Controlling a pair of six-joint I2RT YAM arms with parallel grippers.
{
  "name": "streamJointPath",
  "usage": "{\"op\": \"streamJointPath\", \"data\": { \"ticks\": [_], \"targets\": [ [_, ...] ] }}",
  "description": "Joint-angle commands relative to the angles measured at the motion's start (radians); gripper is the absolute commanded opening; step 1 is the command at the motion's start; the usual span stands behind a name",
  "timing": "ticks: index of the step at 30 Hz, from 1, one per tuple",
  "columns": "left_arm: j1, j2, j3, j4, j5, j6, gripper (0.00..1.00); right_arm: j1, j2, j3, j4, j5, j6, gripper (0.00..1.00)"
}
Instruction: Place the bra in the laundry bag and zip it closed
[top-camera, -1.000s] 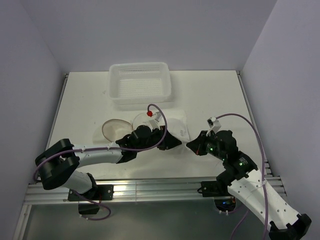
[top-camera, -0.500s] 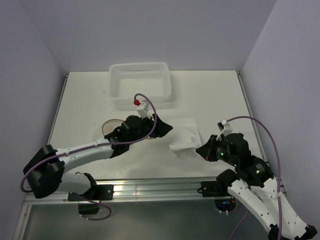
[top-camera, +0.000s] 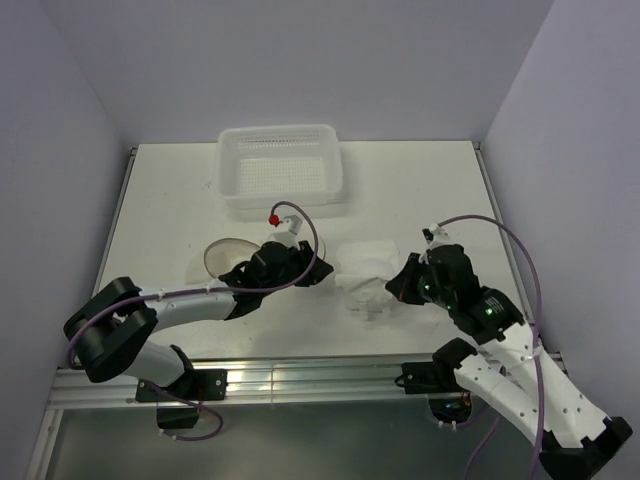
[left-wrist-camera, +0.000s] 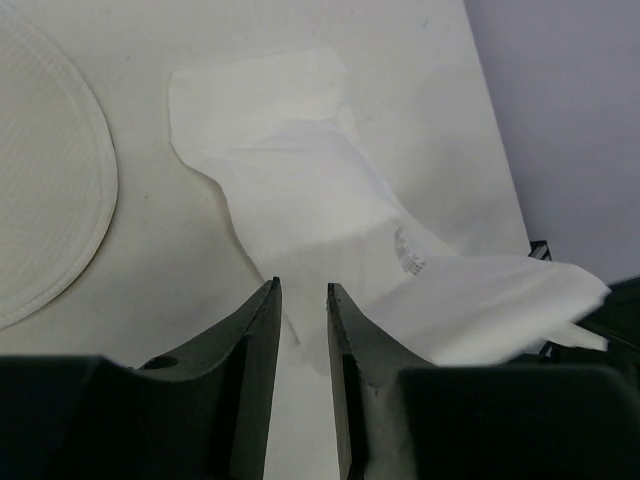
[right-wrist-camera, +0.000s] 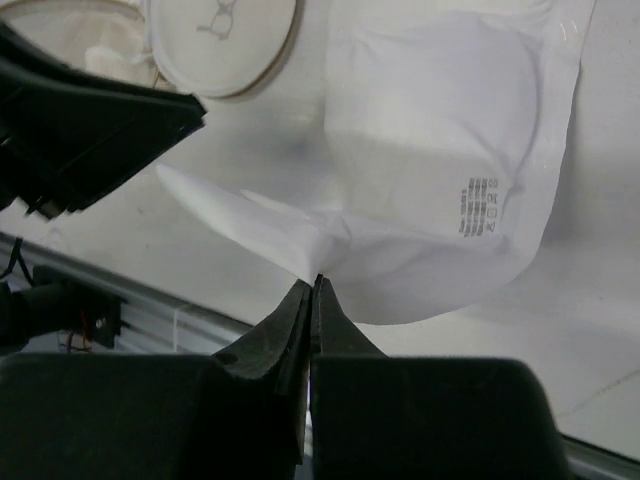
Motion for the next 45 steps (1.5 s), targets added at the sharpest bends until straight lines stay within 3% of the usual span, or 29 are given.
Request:
{"op": "streamJointPath", "data": {
  "ticks": [1,8,16,17,20,22,28,30,34,39,45],
  "targets": [
    [0.001,-0.058,-0.018,0.044,-0.036,0.008,0.31,-0.044,0.09,0.044,0.195,0.067,-0.027,0.0],
    [0.001,-0.072,-0.061,0.057,-0.01,-0.01,0.3,-0.221,0.362,0.003,0.419,-0.039,-0.061,0.0],
    [-0.005,-0.016,-0.022,0.036,0.004,-0.001,0.35,-0.301,0.632,0.067,0.584,-0.153,-0.044,0.0],
    [-0.005,-0.006,-0.008,0.022,-0.003,0.005,0.37,-0.305,0.641,0.076,0.594,-0.171,-0.042,0.0],
    [-0.003,0.028,0.061,-0.045,-0.076,0.034,0.59,-0.307,0.609,0.084,0.579,-0.203,-0.052,0.0],
    [0.004,0.037,0.092,-0.053,-0.117,0.028,0.64,-0.305,0.527,0.049,0.572,-0.2,-0.052,0.0],
    [0.023,0.137,0.192,-0.059,-0.171,0.002,0.51,-0.307,0.283,-0.055,0.47,-0.16,-0.062,0.0],
    [0.033,0.146,0.186,-0.007,-0.171,-0.033,0.4,-0.305,0.237,-0.075,0.426,-0.154,-0.067,0.0],
    [0.058,0.238,0.261,0.004,-0.145,-0.045,0.36,-0.307,0.126,-0.096,0.375,-0.168,-0.064,0.0],
    [0.059,0.388,0.406,-0.022,-0.081,-0.027,0.22,-0.308,0.081,-0.071,0.337,-0.165,-0.064,0.0],
    [0.059,0.494,0.449,-0.032,-0.046,-0.027,0.04,-0.307,0.123,-0.024,0.39,-0.191,-0.041,0.0]
  ]
}}
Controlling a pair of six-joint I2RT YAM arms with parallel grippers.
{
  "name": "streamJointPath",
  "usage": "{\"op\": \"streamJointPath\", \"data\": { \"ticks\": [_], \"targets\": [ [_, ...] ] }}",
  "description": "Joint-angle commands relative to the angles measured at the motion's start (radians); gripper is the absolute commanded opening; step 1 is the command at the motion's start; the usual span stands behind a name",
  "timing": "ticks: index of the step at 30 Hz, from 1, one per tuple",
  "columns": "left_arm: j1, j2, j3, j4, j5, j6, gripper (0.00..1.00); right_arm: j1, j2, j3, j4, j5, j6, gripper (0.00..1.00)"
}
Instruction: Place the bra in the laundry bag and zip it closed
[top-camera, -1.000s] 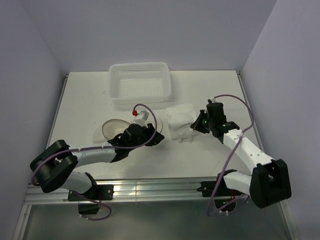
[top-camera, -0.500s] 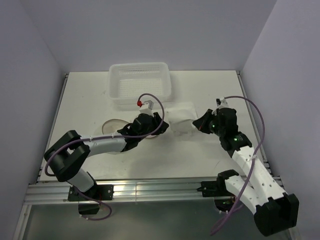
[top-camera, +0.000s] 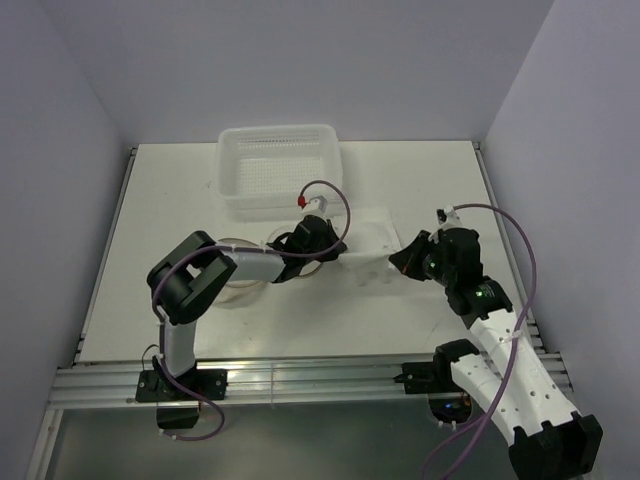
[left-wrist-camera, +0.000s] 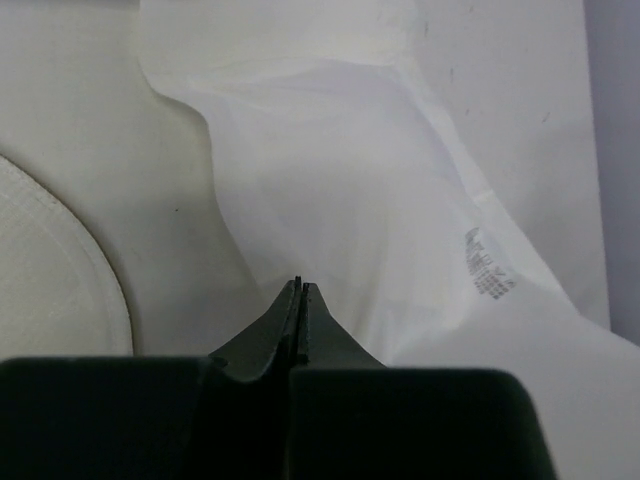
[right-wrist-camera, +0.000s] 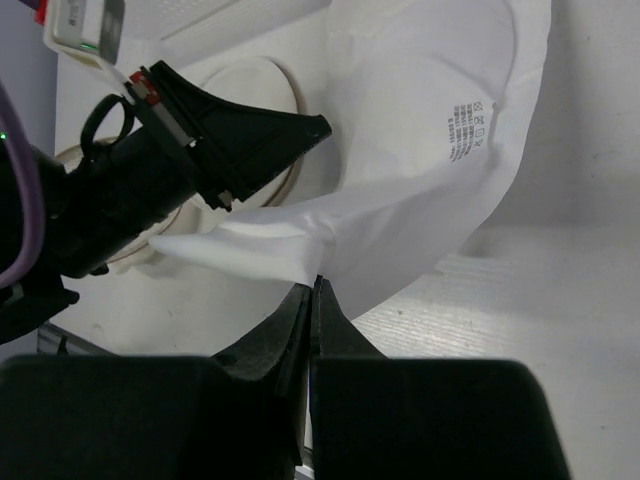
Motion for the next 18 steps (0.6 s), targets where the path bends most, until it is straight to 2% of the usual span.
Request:
{"op": "streamJointPath", "data": {
  "ticks": [1,6,10,18],
  "targets": [
    [-0.003,0.027,0.036,0.008,0.047,0.003,0.01,-0.007,0.03,0.068,0.056,-0.003,0.009,0.0],
    [-0.049,0.029,-0.006,0.01,0.059,0.02,0.0,-0.012,0.157,0.067,0.194,0.045,0.058,0.0],
    [-0.054,0.021,-0.084,0.089,0.087,-0.012,0.0,-0.025,0.261,0.054,0.333,0.063,0.107,0.0],
    [-0.054,0.021,-0.121,0.143,0.102,-0.014,0.0,-0.084,0.428,0.071,0.479,0.125,0.154,0.0]
  ]
}}
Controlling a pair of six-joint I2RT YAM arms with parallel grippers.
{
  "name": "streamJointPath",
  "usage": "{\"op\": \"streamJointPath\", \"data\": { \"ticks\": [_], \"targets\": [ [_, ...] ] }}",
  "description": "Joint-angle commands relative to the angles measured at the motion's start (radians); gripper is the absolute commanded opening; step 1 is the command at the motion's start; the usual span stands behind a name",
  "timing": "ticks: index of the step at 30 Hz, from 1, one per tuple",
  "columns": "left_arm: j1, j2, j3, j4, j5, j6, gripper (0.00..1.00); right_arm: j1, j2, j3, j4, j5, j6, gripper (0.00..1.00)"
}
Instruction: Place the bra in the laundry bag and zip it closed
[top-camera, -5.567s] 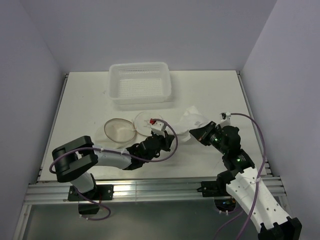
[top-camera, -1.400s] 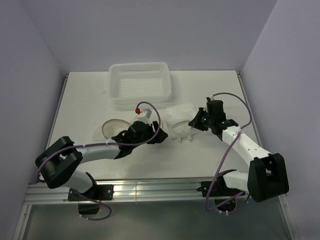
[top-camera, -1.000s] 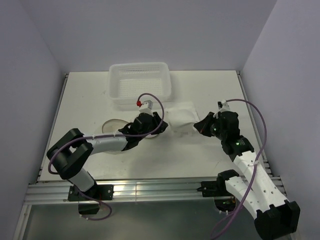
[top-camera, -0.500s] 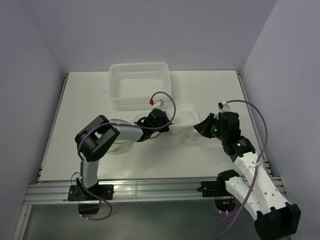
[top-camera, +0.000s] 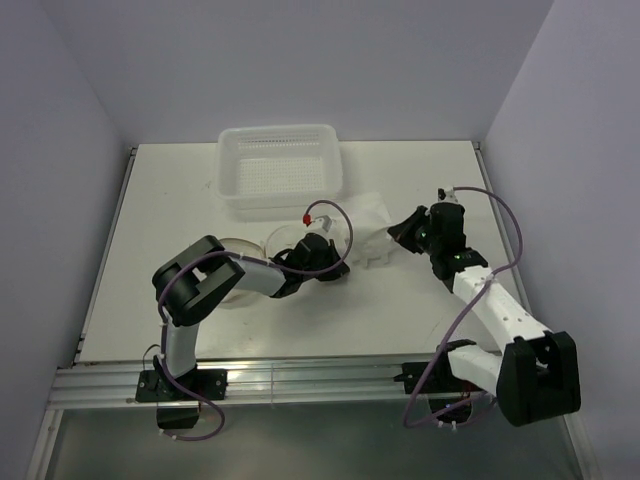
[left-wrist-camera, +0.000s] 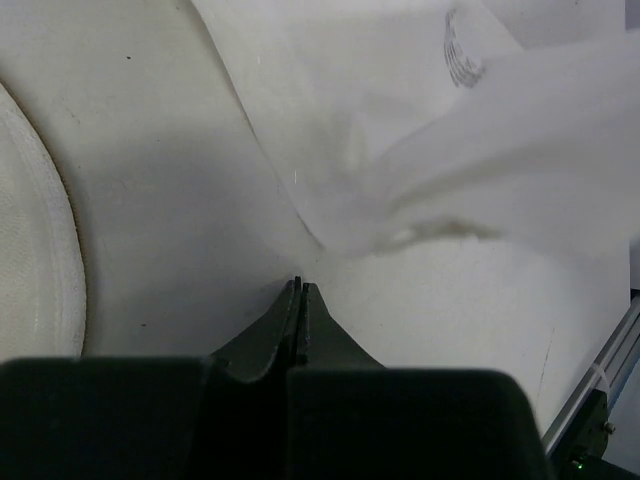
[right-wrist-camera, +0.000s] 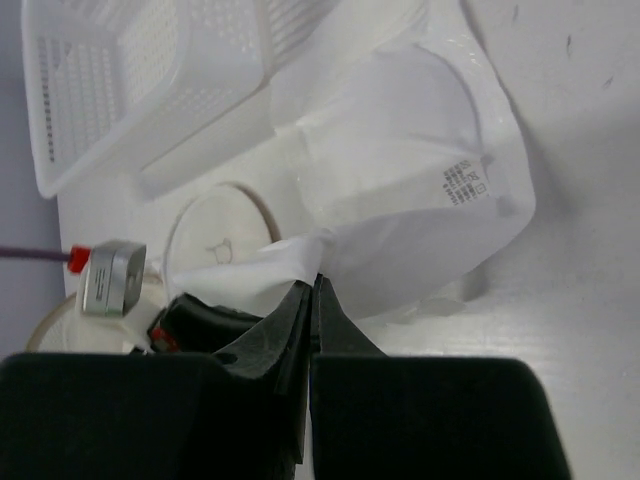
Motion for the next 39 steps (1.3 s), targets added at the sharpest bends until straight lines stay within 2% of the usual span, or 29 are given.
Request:
{"op": "streamJointPath", "data": {
  "ticks": [1,7,10,11,12,13,14,16,19,22,23,24,25,27,28,30,31,32,33,35,38,39],
  "targets": [
    [0.0,-0.018,-0.015,0.068,0.021,0.002,0.0,-0.031,0.074,0.045,0.16,0.057,0.033,0.0],
    [0.0,-0.042,-0.019,0.07,0.041,0.002,0.0,-0.05,0.336,0.16,0.204,0.043,0.024,0.01],
    [0.002,-0.082,-0.032,0.058,0.032,-0.005,0.0,-0.054,0.457,0.233,0.229,0.025,0.038,0.09],
    [0.002,-0.091,-0.024,0.048,0.03,-0.005,0.02,-0.056,0.5,0.273,0.232,0.015,0.039,0.17],
    [0.007,-0.101,-0.016,0.035,0.03,-0.005,0.07,-0.055,0.513,0.29,0.241,0.012,0.048,0.2],
    [0.011,-0.102,0.003,0.009,0.033,-0.005,0.25,-0.056,0.523,0.318,0.241,0.003,0.05,0.22],
    [0.014,-0.105,0.014,-0.001,0.033,-0.005,0.38,-0.055,0.537,0.332,0.232,0.003,0.047,0.22],
    [0.023,-0.105,0.045,-0.01,0.032,0.006,0.56,-0.055,0.553,0.362,0.206,0.015,0.038,0.25],
    [0.028,-0.11,0.066,-0.028,0.029,0.012,0.58,-0.056,0.625,0.443,0.163,0.035,0.018,0.35],
    [0.028,-0.121,0.071,-0.042,0.029,0.009,0.59,-0.059,0.7,0.473,0.167,0.019,0.012,0.6],
    [0.028,-0.122,0.074,-0.047,-0.003,0.011,0.59,-0.064,0.723,0.5,0.157,0.012,0.009,0.62],
    [0.03,-0.122,0.076,-0.062,-0.008,0.012,0.59,-0.064,0.723,0.508,0.155,0.0,0.004,0.69],
    [0.03,-0.121,0.085,-0.073,-0.013,0.011,0.59,-0.065,0.717,0.525,0.154,-0.014,-0.004,0.78],
    [0.034,-0.124,0.088,-0.077,-0.016,0.017,0.59,-0.068,0.654,0.533,0.132,-0.04,-0.034,0.84],
    [0.034,-0.122,0.094,-0.076,-0.013,0.021,0.59,-0.068,0.616,0.514,0.125,-0.029,-0.045,0.91],
    [0.034,-0.105,0.125,-0.111,-0.017,0.043,0.59,-0.068,0.478,0.461,0.127,0.012,-0.059,0.95],
    [0.036,-0.099,0.152,-0.117,-0.025,0.052,0.59,-0.068,0.418,0.363,0.144,0.031,-0.051,0.96],
    [0.04,-0.085,0.163,-0.12,-0.034,0.063,0.58,-0.07,0.302,0.3,0.175,0.038,-0.018,0.96],
    [0.046,-0.079,0.181,-0.122,-0.031,0.064,0.57,-0.068,0.246,0.164,0.234,0.072,0.002,0.96],
    [0.059,-0.069,0.2,-0.119,-0.025,0.071,0.57,-0.065,0.108,0.032,0.301,0.092,0.066,0.96],
    [0.063,-0.026,0.286,-0.183,-0.042,0.139,0.57,-0.067,0.037,-0.16,0.393,0.132,0.125,0.88],
    [0.065,-0.012,0.307,-0.2,-0.054,0.152,0.57,-0.067,0.037,-0.191,0.404,0.132,0.136,0.78]
  ]
}}
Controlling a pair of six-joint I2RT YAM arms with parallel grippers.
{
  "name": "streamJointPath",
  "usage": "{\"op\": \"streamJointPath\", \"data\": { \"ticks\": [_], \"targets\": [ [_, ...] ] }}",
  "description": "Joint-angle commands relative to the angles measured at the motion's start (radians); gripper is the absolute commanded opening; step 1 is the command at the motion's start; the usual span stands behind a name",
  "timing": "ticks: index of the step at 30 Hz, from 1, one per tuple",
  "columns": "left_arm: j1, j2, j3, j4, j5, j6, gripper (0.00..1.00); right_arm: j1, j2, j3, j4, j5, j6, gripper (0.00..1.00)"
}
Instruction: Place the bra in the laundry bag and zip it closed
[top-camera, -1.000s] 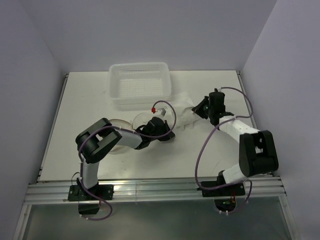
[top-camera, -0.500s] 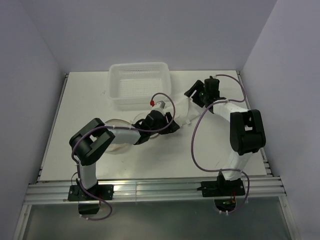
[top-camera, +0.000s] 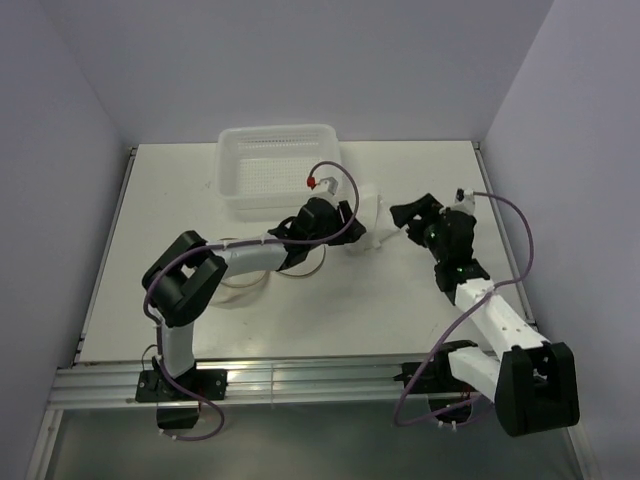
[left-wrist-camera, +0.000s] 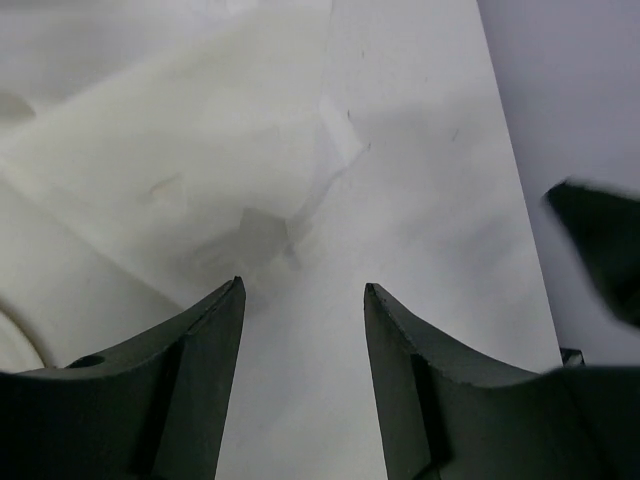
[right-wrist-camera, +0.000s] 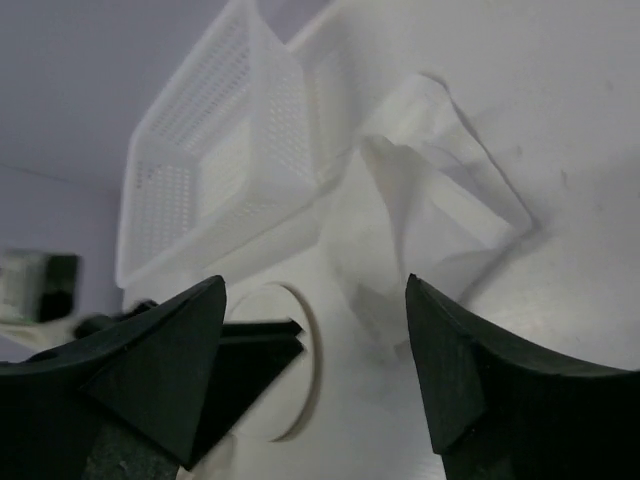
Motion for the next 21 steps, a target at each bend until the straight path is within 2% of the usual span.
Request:
{"op": "streamJointPath", "data": {
  "ticks": [1,5,10,14,21],
  "targets": [
    [0.011,0.058,0.121,-0.072,-0.044,0.093,0.57,-0.007,0.053,-0.141,0.073,0.055,0.082,0.72],
    [0.034,0.135,0.215,-0.123,-0.068,0.155,0.58,-0.01,0.157,-0.18,0.163,0.029,0.149,0.71],
    [0.066,0.216,0.333,-0.186,-0.082,0.207,0.62,-0.013,0.375,-0.181,0.349,-0.015,0.232,0.79],
    [0.095,0.291,0.411,-0.235,-0.105,0.229,0.69,-0.013,0.516,-0.149,0.487,-0.037,0.332,0.81],
    [0.125,0.431,0.609,-0.321,-0.085,0.244,0.72,0.0,0.682,-0.077,0.571,-0.043,0.41,0.72]
  ]
}}
